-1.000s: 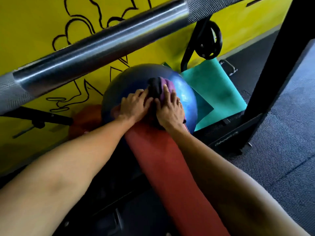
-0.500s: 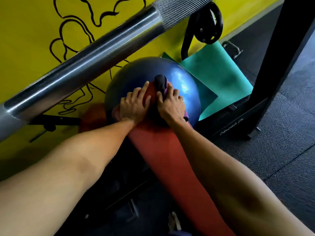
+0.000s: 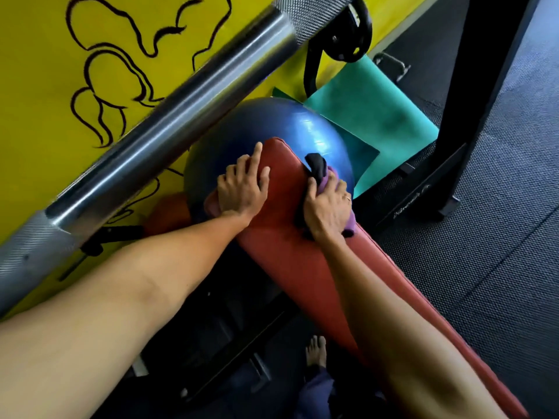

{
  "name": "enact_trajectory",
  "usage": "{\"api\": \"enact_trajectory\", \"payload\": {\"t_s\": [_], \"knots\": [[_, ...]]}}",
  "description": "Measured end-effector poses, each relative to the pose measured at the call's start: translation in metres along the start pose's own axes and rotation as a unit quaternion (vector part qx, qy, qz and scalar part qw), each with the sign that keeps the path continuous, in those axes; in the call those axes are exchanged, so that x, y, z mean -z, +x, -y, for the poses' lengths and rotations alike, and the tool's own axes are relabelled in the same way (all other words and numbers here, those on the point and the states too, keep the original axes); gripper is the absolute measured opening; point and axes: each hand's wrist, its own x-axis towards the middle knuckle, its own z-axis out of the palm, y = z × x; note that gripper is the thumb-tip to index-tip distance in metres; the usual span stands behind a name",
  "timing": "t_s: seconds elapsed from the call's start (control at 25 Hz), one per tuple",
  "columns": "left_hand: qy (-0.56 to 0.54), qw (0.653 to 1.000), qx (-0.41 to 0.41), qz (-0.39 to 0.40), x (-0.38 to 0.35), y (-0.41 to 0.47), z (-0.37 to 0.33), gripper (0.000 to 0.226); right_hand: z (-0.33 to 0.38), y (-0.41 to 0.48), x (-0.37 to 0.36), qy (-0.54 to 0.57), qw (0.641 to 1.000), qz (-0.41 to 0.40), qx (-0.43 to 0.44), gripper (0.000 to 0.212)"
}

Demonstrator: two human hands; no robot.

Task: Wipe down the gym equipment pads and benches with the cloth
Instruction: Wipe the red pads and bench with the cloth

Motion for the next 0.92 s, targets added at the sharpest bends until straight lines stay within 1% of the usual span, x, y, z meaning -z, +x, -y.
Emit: {"api": "enact_trajectory", "payload": {"t_s": [0.08,0.16,0.28,0.36,0.4,0.44,0.48,0.52,0.6,0.64,0.68,0.72,0.8,0.88,0.92], "knots": [[0.003,1.000,-0.006,-0.011,-0.003,0.001,0.003,0.054,0.033,-0.004,-0.014,0.011,1.000,0.002,-0.004,0.065],[0.011,1.000,-0.014,-0.014,-0.003,0.001,0.004,0.053,0.044,-0.022,-0.027,0.022,0.999,-0.009,0.038,0.067],[-0.028,0.999,-0.018,0.013,-0.003,0.000,0.006,0.055,0.005,-0.077,-0.039,-0.020,0.984,-0.043,0.170,0.069],[-0.046,0.997,-0.048,0.030,-0.002,-0.002,0.010,0.057,-0.037,-0.107,-0.039,-0.050,0.974,-0.055,0.213,0.071],[-0.051,0.996,-0.068,0.038,-0.002,-0.004,0.014,0.057,-0.052,-0.113,-0.036,-0.056,0.974,-0.058,0.210,0.071],[-0.056,0.994,-0.088,0.044,-0.001,-0.006,0.018,0.057,-0.061,-0.113,-0.033,-0.049,0.980,-0.067,0.183,0.070],[-0.059,0.992,-0.104,0.048,0.001,-0.007,0.023,0.056,-0.060,-0.107,-0.031,-0.031,0.988,-0.074,0.129,0.070],[-0.061,0.990,-0.118,0.048,0.002,-0.009,0.027,0.056,-0.051,-0.098,-0.029,-0.005,0.996,-0.072,0.053,0.070],[-0.061,0.987,-0.146,0.044,0.003,-0.014,0.034,0.055,-0.014,-0.075,-0.028,0.063,0.991,-0.064,-0.095,0.071],[-0.060,0.984,-0.162,0.041,0.003,-0.017,0.038,0.055,0.007,-0.069,-0.033,0.085,0.986,-0.058,-0.128,0.072],[-0.060,0.982,-0.176,0.039,0.001,-0.019,0.041,0.055,0.026,-0.069,-0.041,0.094,0.986,-0.053,-0.129,0.073],[-0.060,0.981,-0.183,0.037,0.000,-0.021,0.043,0.054,0.043,-0.076,-0.048,0.094,0.989,-0.055,-0.098,0.075],[-0.058,0.979,-0.190,0.035,0.000,-0.025,0.047,0.053,0.053,-0.107,-0.068,0.063,0.996,-0.070,-0.006,0.076],[-0.064,0.976,-0.205,0.039,0.002,-0.029,0.051,0.052,0.028,-0.145,-0.080,0.016,0.993,-0.082,0.082,0.075],[-0.067,0.974,-0.211,0.043,0.003,-0.031,0.054,0.052,0.007,-0.158,-0.081,-0.010,0.991,-0.078,0.112,0.075]]}}
